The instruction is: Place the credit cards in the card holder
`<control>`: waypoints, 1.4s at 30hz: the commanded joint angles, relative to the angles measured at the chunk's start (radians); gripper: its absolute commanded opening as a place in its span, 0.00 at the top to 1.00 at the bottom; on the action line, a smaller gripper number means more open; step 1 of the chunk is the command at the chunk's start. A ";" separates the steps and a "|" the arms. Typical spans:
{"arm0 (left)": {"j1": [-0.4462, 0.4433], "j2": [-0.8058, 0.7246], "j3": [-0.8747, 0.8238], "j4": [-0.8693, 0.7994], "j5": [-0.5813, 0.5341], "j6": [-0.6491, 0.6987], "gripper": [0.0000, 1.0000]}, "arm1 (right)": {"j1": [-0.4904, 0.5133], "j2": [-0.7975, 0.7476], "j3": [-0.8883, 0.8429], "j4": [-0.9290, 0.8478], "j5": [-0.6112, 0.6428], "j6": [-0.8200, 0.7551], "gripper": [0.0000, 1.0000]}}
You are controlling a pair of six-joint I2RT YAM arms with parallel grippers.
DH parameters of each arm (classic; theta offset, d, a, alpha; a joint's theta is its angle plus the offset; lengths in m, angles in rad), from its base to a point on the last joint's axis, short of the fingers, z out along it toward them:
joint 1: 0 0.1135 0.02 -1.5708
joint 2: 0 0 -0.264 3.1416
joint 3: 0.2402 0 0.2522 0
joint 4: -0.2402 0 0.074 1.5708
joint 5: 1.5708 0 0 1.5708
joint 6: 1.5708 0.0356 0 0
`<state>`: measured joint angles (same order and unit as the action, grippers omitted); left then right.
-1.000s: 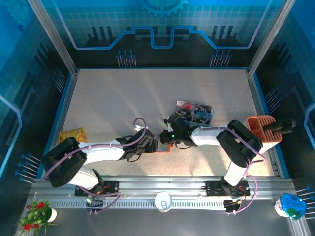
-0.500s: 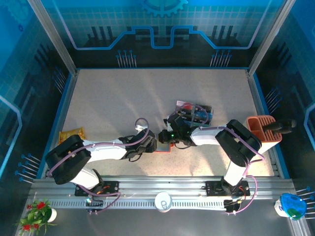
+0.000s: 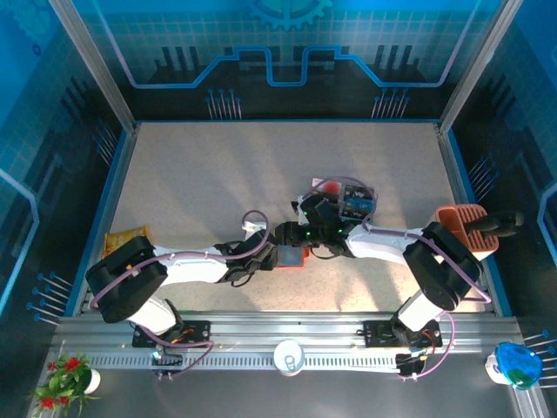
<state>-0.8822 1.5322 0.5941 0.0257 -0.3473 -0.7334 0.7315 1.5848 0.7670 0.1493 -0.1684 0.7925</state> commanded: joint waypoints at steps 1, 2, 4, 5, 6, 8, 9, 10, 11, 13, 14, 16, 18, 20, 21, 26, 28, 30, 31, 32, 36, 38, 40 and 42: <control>-0.015 0.091 -0.027 -0.022 0.119 -0.021 0.53 | -0.016 -0.013 -0.032 -0.031 0.027 0.002 0.50; -0.015 0.091 -0.028 -0.022 0.119 -0.021 0.53 | -0.018 -0.007 -0.036 -0.028 0.027 0.003 0.50; -0.015 0.089 -0.028 -0.023 0.120 -0.021 0.53 | -0.018 0.004 -0.039 -0.018 0.020 0.009 0.49; -0.015 0.089 -0.027 -0.022 0.118 -0.021 0.53 | -0.019 0.012 -0.041 -0.006 0.015 0.015 0.48; -0.015 0.089 -0.027 -0.023 0.118 -0.021 0.53 | -0.018 0.019 -0.042 0.006 0.006 0.021 0.48; -0.017 0.088 -0.024 -0.024 0.120 -0.021 0.53 | -0.018 0.038 -0.037 0.026 -0.016 0.029 0.48; -0.017 0.085 -0.025 -0.025 0.118 -0.021 0.52 | -0.016 0.046 -0.034 0.035 -0.025 0.032 0.47; -0.017 0.082 -0.024 -0.025 0.119 -0.021 0.52 | -0.016 0.053 -0.032 0.044 -0.037 0.038 0.47; -0.017 0.079 -0.025 -0.027 0.118 -0.021 0.52 | -0.015 0.060 -0.029 0.056 -0.049 0.043 0.47; -0.017 0.067 -0.022 -0.034 0.115 -0.020 0.51 | -0.014 0.069 -0.023 0.072 -0.069 0.054 0.47; -0.017 0.056 -0.021 -0.038 0.112 -0.018 0.50 | -0.012 0.073 -0.022 0.083 -0.079 0.061 0.47; -0.017 0.025 -0.021 -0.050 0.108 -0.014 0.48 | -0.013 0.079 -0.022 0.103 -0.096 0.077 0.46; -0.017 -0.024 -0.019 -0.066 0.101 -0.012 0.45 | -0.011 0.082 -0.019 0.115 -0.109 0.091 0.46; -0.017 -0.086 -0.022 -0.084 0.083 -0.014 0.41 | -0.008 0.080 -0.021 0.116 -0.119 0.105 0.46; -0.017 -0.115 -0.022 -0.092 0.074 -0.014 0.39 | -0.006 0.078 -0.022 0.140 -0.121 0.111 0.46; -0.015 -0.261 -0.047 -0.133 0.021 -0.028 0.29 | 0.009 0.063 -0.020 0.150 -0.123 0.137 0.46; -0.011 -0.311 -0.066 -0.139 0.003 -0.043 0.27 | 0.019 0.061 -0.015 0.146 -0.115 0.146 0.46; -0.005 -0.357 -0.092 -0.146 -0.011 -0.063 0.25 | 0.031 0.064 -0.008 0.145 -0.111 0.155 0.46; -0.002 -0.385 -0.107 -0.148 -0.016 -0.073 0.24 | 0.037 0.067 -0.003 0.142 -0.110 0.158 0.46; 0.001 -0.412 -0.121 -0.151 -0.023 -0.082 0.24 | 0.044 0.069 0.004 0.139 -0.106 0.160 0.46; 0.014 -0.504 -0.163 -0.176 -0.044 -0.099 0.22 | 0.066 0.081 0.033 0.126 -0.084 0.161 0.45; 0.026 -0.551 -0.178 -0.195 -0.045 -0.100 0.21 | 0.074 0.097 0.050 0.126 -0.074 0.167 0.45; 0.037 -0.589 -0.188 -0.213 -0.045 -0.094 0.20 | 0.078 0.115 0.064 0.127 -0.073 0.176 0.45; 0.048 -0.621 -0.196 -0.227 -0.042 -0.087 0.20 | 0.083 0.130 0.078 0.127 -0.068 0.184 0.45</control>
<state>-0.8497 0.9520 0.4160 -0.1558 -0.3637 -0.8139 0.8024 1.6875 0.8169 0.2794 -0.2584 0.9543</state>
